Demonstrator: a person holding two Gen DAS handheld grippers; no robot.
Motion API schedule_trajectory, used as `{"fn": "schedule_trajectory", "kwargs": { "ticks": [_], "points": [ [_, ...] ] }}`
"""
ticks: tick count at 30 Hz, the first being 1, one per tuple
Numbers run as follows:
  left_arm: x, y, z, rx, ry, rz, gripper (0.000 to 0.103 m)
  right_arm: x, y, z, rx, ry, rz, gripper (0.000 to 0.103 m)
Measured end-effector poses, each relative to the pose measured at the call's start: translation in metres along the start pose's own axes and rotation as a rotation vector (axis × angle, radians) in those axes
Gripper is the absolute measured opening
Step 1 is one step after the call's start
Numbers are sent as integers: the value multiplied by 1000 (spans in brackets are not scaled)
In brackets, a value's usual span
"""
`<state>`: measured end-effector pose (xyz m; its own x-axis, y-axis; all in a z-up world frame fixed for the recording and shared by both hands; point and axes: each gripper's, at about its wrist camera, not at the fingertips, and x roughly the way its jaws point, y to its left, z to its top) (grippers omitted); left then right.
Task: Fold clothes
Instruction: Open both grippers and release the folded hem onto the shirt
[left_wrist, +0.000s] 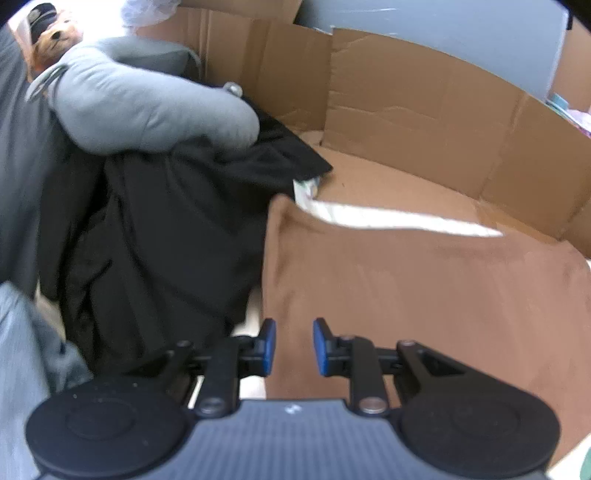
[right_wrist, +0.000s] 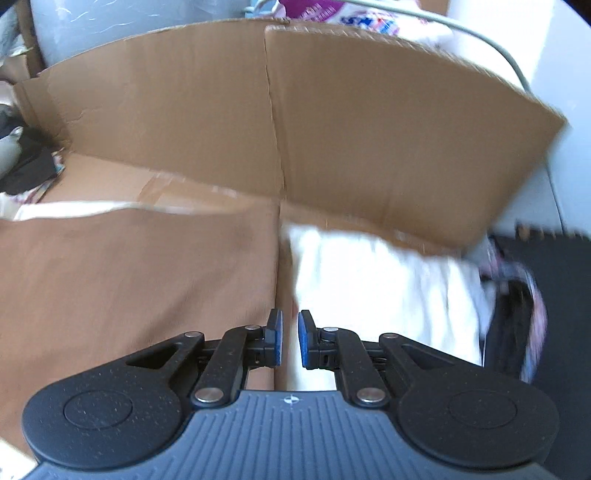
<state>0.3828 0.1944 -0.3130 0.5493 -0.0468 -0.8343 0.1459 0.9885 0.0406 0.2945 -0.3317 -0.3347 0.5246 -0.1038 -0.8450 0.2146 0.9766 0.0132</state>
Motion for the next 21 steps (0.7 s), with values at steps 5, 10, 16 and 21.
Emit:
{"fn": "schedule_trajectory", "kwargs": {
  "ticks": [5, 10, 16, 21],
  "points": [
    [-23, 0, -28, -25, 32, -2, 29, -28, -9, -43, 41, 25, 20, 12],
    [-46, 0, -51, -47, 75, 7, 30, -62, -15, -63, 55, 48, 21, 13],
    [-88, 2, -63, -98, 90, 10, 36, -117, -14, -70, 55, 19, 56, 37],
    [-120, 0, -73, -106, 100, 19, 49, -148, -14, -78, 86, 9, 94, 38]
  ]
}}
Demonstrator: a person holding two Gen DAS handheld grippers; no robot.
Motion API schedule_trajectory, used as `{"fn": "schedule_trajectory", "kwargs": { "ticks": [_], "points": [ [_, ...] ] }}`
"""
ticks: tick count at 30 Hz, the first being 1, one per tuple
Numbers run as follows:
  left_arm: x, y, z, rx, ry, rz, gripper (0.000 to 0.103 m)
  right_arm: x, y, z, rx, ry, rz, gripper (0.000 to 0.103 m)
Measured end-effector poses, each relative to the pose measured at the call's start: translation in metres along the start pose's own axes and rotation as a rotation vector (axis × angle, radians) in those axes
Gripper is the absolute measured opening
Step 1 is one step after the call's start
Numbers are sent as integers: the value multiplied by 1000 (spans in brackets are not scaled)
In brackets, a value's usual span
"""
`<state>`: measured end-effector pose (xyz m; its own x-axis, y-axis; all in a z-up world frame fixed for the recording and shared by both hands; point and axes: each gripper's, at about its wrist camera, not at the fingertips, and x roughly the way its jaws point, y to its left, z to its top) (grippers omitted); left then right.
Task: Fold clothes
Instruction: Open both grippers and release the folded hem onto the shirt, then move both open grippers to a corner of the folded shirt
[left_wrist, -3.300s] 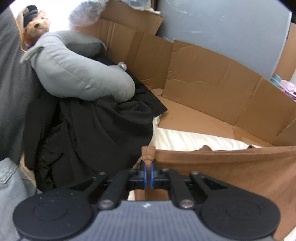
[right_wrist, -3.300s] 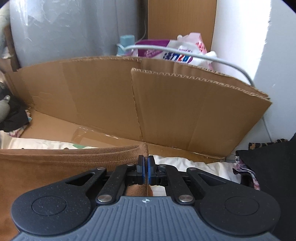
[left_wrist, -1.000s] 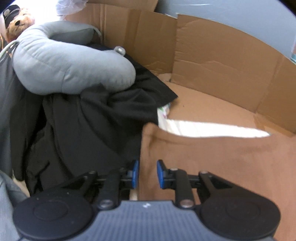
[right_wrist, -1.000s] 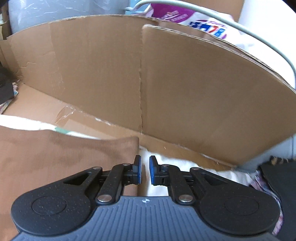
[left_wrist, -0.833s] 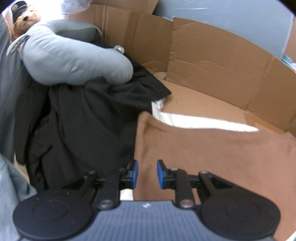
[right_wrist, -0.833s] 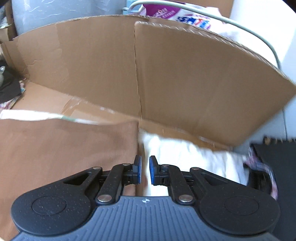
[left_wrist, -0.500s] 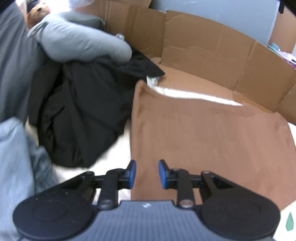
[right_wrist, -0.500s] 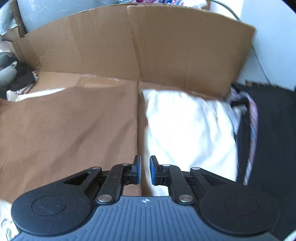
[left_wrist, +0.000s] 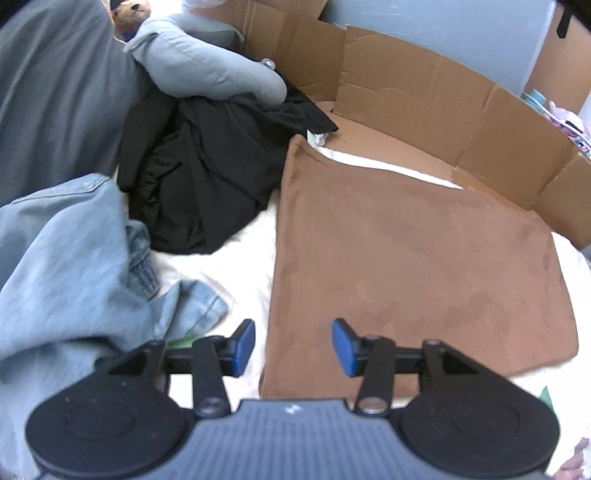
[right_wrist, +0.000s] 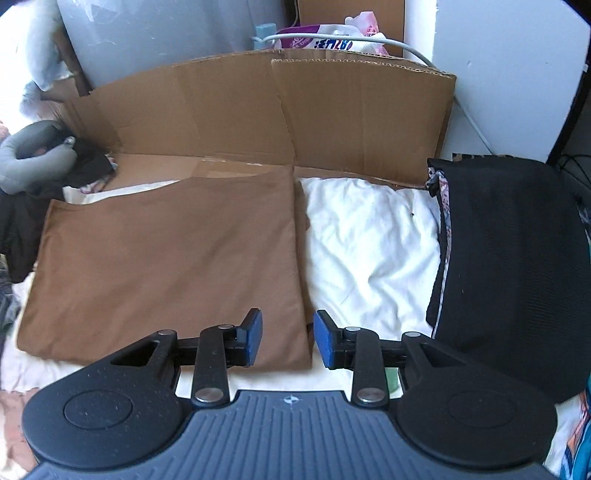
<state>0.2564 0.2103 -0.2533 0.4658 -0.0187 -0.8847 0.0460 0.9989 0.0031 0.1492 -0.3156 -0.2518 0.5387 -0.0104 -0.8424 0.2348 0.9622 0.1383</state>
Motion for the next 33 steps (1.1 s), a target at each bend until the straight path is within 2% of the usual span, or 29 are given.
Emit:
{"fn": "schedule_trajectory", "kwargs": {
  "ticks": [4, 7, 14, 21, 26, 29, 33],
  "points": [
    [-10, 2, -11, -27, -1, 6, 49, -9, -1, -17, 18, -9, 14, 43],
    [-8, 5, -22, -50, 1, 12, 49, -2, -6, -33, 44, -11, 26, 44],
    [22, 15, -47, -117, -3, 11, 47, 43, -24, -72, 171, -12, 79, 43],
    [50, 25, -66, -248, -2, 9, 45, 83, -31, -102, 281, -11, 123, 43],
    [65, 32, -75, -366, 13, 0, 45, 98, -26, -110, 339, -27, 200, 44],
    [71, 33, -80, -402, 23, -1, 45, 110, -29, -114, 426, -11, 270, 44],
    [82, 33, -80, -399, 55, -34, 45, 117, -37, -119, 487, -17, 283, 44]
  ]
}}
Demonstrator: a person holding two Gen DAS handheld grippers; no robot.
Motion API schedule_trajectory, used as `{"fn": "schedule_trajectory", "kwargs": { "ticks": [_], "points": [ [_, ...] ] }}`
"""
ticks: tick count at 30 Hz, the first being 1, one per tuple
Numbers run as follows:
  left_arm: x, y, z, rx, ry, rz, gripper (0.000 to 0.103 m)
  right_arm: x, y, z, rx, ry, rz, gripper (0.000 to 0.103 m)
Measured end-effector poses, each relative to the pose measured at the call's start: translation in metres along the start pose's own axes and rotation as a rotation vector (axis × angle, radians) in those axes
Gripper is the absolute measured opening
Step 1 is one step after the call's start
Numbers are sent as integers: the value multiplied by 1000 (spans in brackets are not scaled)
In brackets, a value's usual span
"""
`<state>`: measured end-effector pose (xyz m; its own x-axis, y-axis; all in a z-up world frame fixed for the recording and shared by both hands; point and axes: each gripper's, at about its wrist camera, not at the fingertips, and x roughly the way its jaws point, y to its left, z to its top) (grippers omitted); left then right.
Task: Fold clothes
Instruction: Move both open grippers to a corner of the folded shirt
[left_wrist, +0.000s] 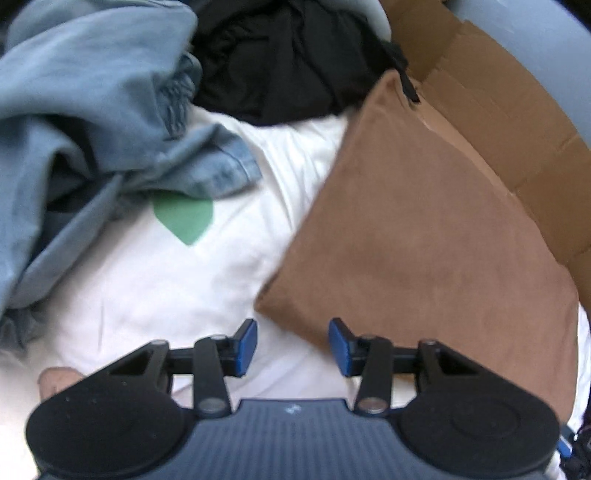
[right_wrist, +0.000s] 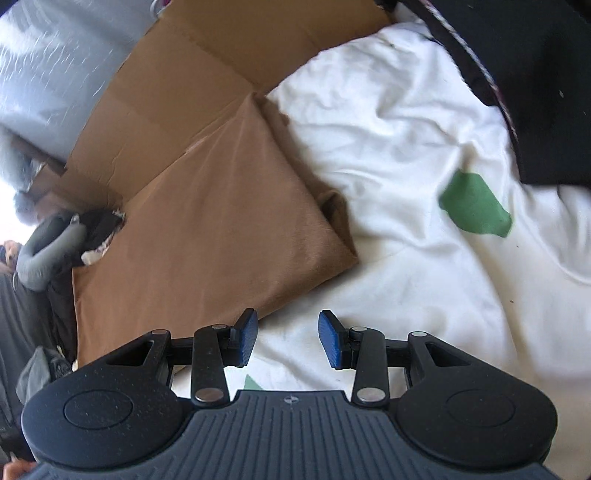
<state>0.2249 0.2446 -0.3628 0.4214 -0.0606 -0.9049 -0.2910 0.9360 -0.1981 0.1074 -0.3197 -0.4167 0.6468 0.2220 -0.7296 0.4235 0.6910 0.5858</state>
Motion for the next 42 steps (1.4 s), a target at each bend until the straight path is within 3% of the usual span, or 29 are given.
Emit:
{"fn": "schedule_trajectory", "kwargs": {
  "ticks": [3, 13, 17, 20, 24, 25, 26, 28, 35, 42],
  "points": [
    [3, -1, 2, 12, -6, -5, 45, 0, -5, 1, 15, -4, 1, 44],
    [19, 12, 0, -79, -29, 4, 40, 14, -9, 11, 141, -27, -35, 42],
    [18, 17, 0, -83, -39, 7, 34, 17, -15, 15, 185, -47, -62, 8],
    [15, 21, -1, -99, -45, 3, 31, 12, -23, 17, 231, -72, -63, 6],
    [5, 39, -2, -234, -86, -60, 27, 6, -26, 15, 271, -82, -22, 10],
    [1, 43, -2, -266, -99, -79, 27, 6, -25, 14, 268, -79, -5, 18],
    [0, 46, -2, -288, -101, -98, 28, 6, -24, 12, 269, -72, 13, 33],
    [-2, 50, -4, -327, -89, -123, 28, 6, -23, 8, 278, -75, 37, 42],
    [2, 51, -15, -415, -75, -187, 28, 20, -27, 3, 338, -81, 71, 42],
    [22, 56, -21, -528, -80, -271, 39, 33, -31, 4, 397, -111, 106, 40]
  ]
}}
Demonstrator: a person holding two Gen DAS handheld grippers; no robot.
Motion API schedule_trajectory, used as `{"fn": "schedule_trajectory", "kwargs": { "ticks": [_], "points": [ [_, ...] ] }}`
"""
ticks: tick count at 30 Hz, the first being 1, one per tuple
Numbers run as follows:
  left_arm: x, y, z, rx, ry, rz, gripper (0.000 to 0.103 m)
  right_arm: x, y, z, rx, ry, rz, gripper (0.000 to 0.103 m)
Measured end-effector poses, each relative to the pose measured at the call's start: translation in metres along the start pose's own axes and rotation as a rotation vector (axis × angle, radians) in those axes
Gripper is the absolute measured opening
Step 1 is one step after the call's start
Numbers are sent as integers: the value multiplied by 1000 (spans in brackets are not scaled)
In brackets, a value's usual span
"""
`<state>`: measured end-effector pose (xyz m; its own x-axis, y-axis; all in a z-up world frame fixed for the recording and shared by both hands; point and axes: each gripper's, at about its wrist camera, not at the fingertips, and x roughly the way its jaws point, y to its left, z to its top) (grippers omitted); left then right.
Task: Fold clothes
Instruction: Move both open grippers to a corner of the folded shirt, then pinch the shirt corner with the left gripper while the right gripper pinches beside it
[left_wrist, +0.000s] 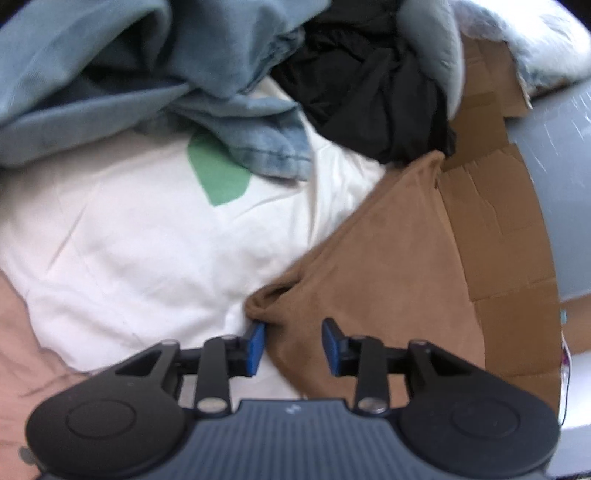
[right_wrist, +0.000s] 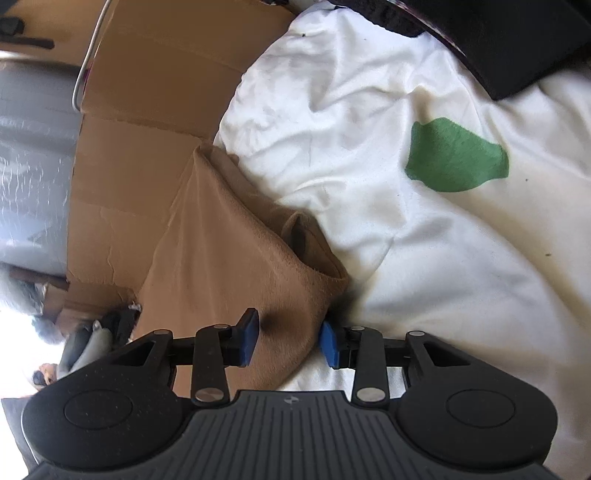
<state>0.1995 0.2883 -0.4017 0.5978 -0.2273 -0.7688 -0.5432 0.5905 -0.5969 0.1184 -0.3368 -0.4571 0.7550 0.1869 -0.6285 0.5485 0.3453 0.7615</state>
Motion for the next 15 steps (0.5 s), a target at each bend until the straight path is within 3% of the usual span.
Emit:
{"fn": "schedule_trajectory", "kwargs": {
  "ticks": [4, 8, 15],
  "points": [
    [4, 16, -3, -60, -20, -64, 43, 2, -7, 5, 55, 1, 1, 18],
    [-1, 25, -5, -100, -30, -92, 42, 1, -8, 6, 63, -2, 5, 7],
    [-4, 23, -7, -72, -50, -65, 39, -11, -1, 7, 63, -31, 23, 2]
  ]
}}
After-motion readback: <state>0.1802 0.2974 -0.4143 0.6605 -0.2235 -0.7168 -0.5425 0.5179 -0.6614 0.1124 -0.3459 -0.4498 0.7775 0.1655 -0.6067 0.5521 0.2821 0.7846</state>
